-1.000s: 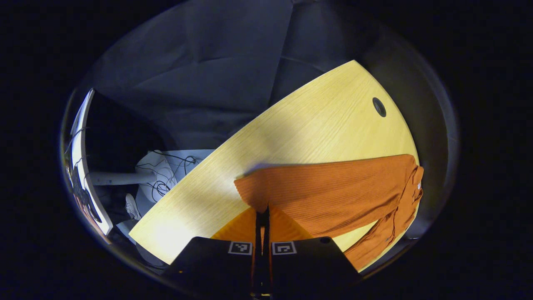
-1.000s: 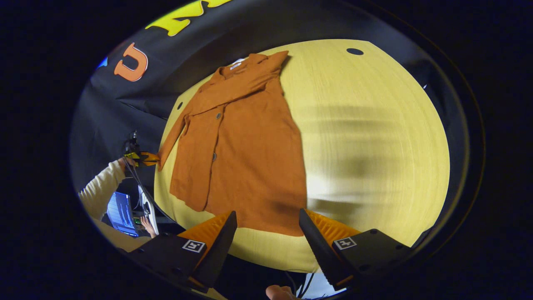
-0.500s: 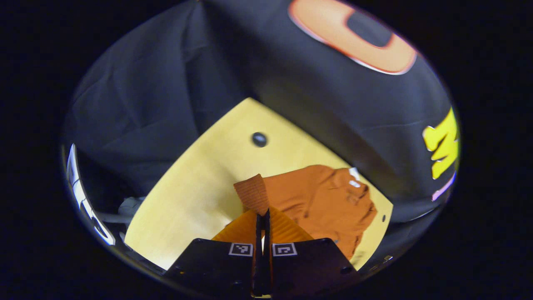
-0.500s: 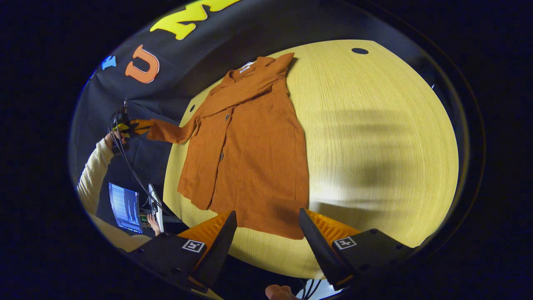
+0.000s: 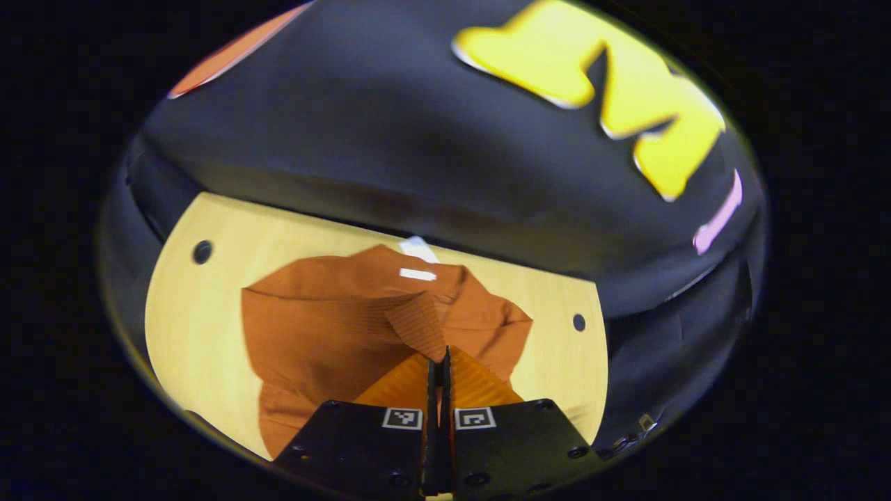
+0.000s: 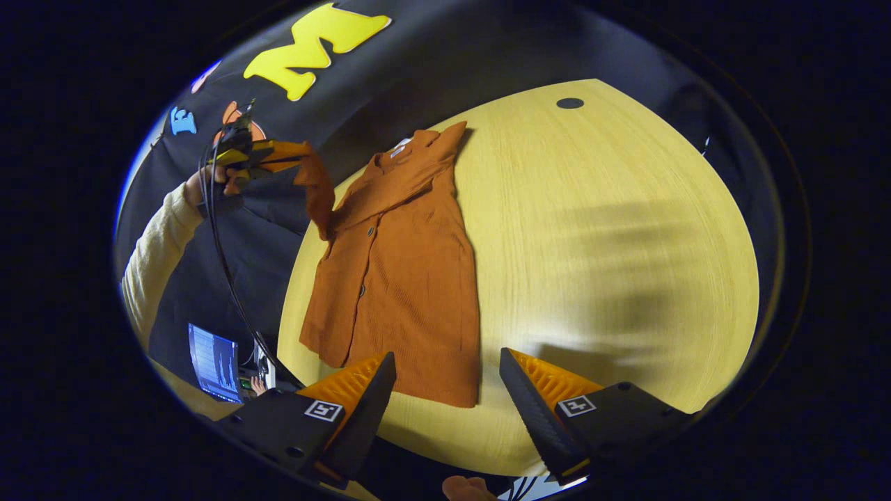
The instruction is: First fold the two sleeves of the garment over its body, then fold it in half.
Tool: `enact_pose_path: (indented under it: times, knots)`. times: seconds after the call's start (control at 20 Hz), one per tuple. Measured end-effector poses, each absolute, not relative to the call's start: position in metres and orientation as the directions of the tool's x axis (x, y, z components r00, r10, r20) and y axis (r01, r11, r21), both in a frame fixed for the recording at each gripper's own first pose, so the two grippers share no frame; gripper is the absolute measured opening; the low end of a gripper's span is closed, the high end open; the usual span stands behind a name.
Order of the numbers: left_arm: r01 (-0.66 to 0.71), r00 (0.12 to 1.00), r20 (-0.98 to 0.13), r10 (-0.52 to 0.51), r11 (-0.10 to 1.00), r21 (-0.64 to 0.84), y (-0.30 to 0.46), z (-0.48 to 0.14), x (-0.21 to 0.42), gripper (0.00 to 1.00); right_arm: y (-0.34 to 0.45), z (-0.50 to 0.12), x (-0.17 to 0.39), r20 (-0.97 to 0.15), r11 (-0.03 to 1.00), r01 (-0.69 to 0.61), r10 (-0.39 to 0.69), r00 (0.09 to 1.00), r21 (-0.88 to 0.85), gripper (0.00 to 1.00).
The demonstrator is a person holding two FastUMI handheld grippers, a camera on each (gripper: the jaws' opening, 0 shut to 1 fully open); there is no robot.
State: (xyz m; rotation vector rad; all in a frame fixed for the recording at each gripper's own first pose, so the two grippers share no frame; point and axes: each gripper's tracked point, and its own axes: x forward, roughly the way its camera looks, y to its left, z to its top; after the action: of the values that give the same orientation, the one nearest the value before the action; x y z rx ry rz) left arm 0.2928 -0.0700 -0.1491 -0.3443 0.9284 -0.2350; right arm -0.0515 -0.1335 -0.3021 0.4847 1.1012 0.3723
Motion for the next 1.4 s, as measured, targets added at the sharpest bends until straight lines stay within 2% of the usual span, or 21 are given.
enact_pose_path:
  times: [0.2,0.45,0.5,0.55,0.6,0.65,0.7,0.85,1.0,1.05,1.25,1.4]
  knots:
    - [0.102,0.473,-0.792,-0.385,0.917,-0.385,-0.156,-0.191,0.299,0.03,-0.152,-0.31,-0.059,-0.761,0.849,-0.008,0.479,0.438,0.529,0.96]
    - [0.117,0.406,-0.836,-0.369,0.928,-0.353,-0.172,-0.204,0.301,0.04,-0.165,-0.31,-0.076,-0.762,0.842,0.062,0.452,0.463,0.536,0.95]
    - [0.11,0.402,-0.837,-0.372,0.927,-0.359,-0.217,-0.275,0.29,0.06,-0.167,-0.312,-0.081,-0.764,0.841,0.07,0.449,0.464,0.537,0.96]
    - [0.102,0.404,-0.835,-0.373,0.926,-0.364,-0.176,-0.217,0.304,0.08,-0.168,-0.313,-0.085,-0.766,0.84,0.08,0.446,0.463,0.537,0.96]
    - [0.103,0.401,-0.833,-0.381,0.922,-0.373,-0.176,-0.217,0.301,0.1,-0.168,-0.315,-0.087,-0.77,0.84,0.087,0.444,0.459,0.536,0.96]
    - [0.108,0.4,-0.832,-0.384,0.921,-0.374,-0.177,-0.209,0.298,0.1,-0.17,-0.317,-0.088,-0.775,0.843,0.091,0.437,0.457,0.529,0.91]
    - [0.113,0.403,-0.827,-0.392,0.918,-0.38,-0.175,-0.207,0.298,0.03,-0.171,-0.319,-0.089,-0.779,0.848,0.091,0.432,0.454,0.523,0.96]
    - [0.1,0.412,-0.823,-0.391,0.917,-0.386,-0.164,-0.196,0.291,0.64,-0.165,-0.317,-0.082,-0.781,0.854,0.076,0.431,0.451,0.515,0.96]
    - [0.094,0.42,-0.812,-0.405,0.91,-0.405,-0.142,-0.185,0.268,0.8,-0.151,-0.307,-0.069,-0.774,0.862,0.027,0.441,0.454,0.506,0.96]
    - [0.093,0.43,-0.798,-0.422,0.9,-0.426,-0.131,-0.18,0.258,0.95,-0.144,-0.305,-0.066,-0.773,0.864,0.01,0.446,0.452,0.504,0.96]
    - [0.072,0.477,-0.763,-0.436,0.884,-0.461,-0.062,-0.176,0.214,0.95,-0.111,-0.301,-0.052,-0.769,0.867,-0.054,0.467,0.437,0.496,0.96]
    - [0.051,0.533,-0.773,-0.343,0.925,-0.375,0.021,-0.187,0.186,0.95,-0.09,-0.303,-0.049,-0.776,0.867,-0.078,0.478,0.413,0.493,0.96]
